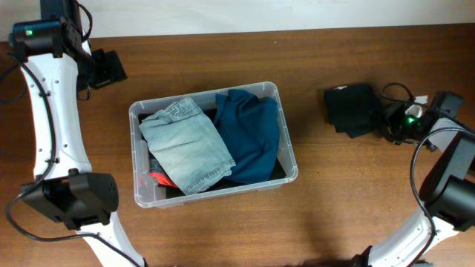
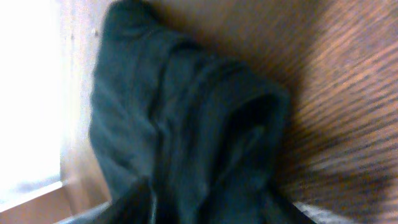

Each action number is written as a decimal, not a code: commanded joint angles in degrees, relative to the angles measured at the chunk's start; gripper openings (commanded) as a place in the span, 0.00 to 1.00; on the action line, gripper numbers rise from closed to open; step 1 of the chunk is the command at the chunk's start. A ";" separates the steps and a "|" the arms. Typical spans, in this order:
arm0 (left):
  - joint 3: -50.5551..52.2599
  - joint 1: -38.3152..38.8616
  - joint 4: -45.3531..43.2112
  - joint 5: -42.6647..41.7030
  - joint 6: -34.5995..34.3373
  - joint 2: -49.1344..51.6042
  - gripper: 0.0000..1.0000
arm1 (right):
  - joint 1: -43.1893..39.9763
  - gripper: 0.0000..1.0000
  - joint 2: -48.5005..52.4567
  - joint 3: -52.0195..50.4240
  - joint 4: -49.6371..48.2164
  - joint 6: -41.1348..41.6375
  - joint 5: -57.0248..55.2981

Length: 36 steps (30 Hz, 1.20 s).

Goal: Pack container
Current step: 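Lower the right gripper onto the folded black garment and close it, then lift the black garment with the right gripper and carry it left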

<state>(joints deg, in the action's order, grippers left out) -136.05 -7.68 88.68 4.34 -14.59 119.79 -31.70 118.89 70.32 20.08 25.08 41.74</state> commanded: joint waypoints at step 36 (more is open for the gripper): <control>0.17 -0.26 0.04 -0.44 -0.57 -0.48 0.99 | 0.52 0.04 -6.29 9.64 -1.29 5.75 47.17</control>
<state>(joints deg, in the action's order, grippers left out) -136.05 -7.68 88.68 4.32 -14.59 119.79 -31.62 119.09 77.80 18.87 28.71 81.60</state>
